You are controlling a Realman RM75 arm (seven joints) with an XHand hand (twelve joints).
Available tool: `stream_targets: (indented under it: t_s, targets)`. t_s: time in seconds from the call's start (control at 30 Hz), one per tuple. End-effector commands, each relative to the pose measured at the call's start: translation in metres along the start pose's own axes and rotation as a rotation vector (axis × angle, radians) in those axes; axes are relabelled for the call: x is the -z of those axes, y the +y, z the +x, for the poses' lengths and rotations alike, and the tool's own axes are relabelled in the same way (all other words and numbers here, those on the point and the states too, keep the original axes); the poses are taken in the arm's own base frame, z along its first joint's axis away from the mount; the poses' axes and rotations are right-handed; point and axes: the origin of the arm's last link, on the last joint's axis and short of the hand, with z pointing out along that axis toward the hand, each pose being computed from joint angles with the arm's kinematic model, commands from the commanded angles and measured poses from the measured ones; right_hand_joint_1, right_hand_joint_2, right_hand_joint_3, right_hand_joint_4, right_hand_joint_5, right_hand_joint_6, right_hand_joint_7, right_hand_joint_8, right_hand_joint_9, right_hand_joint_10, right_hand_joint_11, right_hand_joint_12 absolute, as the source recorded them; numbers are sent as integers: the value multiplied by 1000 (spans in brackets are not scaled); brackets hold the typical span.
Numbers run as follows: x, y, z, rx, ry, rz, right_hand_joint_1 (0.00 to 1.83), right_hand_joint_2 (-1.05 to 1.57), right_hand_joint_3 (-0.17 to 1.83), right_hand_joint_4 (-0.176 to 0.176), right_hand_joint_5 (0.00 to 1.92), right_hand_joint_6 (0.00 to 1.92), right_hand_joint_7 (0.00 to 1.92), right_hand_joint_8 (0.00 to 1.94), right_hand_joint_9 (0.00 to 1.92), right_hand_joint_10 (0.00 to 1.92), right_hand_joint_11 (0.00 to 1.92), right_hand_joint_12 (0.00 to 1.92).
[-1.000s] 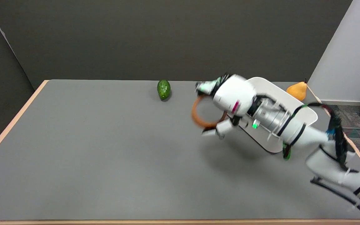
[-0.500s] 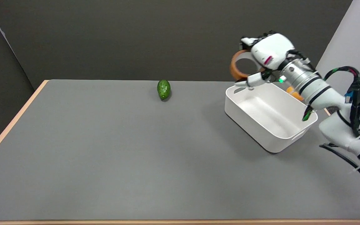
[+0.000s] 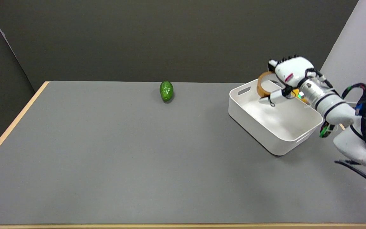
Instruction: Place yellow tape into white box.
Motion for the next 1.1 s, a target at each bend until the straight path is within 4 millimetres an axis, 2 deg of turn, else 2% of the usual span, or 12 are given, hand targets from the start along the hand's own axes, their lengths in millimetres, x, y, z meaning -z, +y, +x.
stream_targets:
  t_s: [0.03, 0.27, 0.3, 0.33, 0.37, 0.43, 0.5, 0.57, 0.73, 0.9, 1.0, 1.1]
  targets:
    - [53, -21, -28, -52, -79, -3, 1196, 966, 549, -106, 641, 1544, 930, 1300, 884, 1460, 968, 1921]
    - [56, -26, -24, -84, -67, 5, 1190, 1002, 483, -96, 632, 1549, 917, 1284, 875, 1444, 980, 1921]
    - [56, -25, -24, -111, -66, 0, 1212, 1015, 446, -57, 607, 1487, 894, 1293, 849, 1419, 928, 1887]
    - [56, -25, -24, -151, -62, -7, 1289, 1017, 398, 68, 538, 1284, 834, 1333, 773, 1355, 752, 1776]
    - [56, -24, -24, -169, -60, -10, 1243, 964, 448, 123, 457, 1070, 742, 1225, 683, 1261, 619, 1687]
    - [56, -22, -22, -236, -49, -20, 697, 615, 925, 68, 162, 369, 343, 401, 350, 866, 334, 1474]
    - [55, -19, -22, -287, -43, -30, 571, 544, 883, 52, -1, 213, -1, 192, 28, 560, 72, 1246]
    - [53, -16, -24, -355, -42, -44, 480, 490, 814, 30, -1, -1, -1, -1, -1, 236, -1, 1153]
    - [54, -3, -27, -646, 82, -51, 384, 438, 787, 34, -1, -1, -1, -1, -1, 39, -1, 1037]
    - [70, 7, -37, -1171, 440, -112, 390, 459, 802, 26, -1, -1, -1, -1, -1, -1, -1, 819]
    - [79, 14, -41, -1375, 599, -152, 339, 562, 718, 27, -1, -1, -1, -1, -1, -1, -1, 737]
    - [89, 31, -50, -1666, 738, -205, 249, 582, 918, 25, -1, -1, -1, -1, -1, 18, -1, 518]
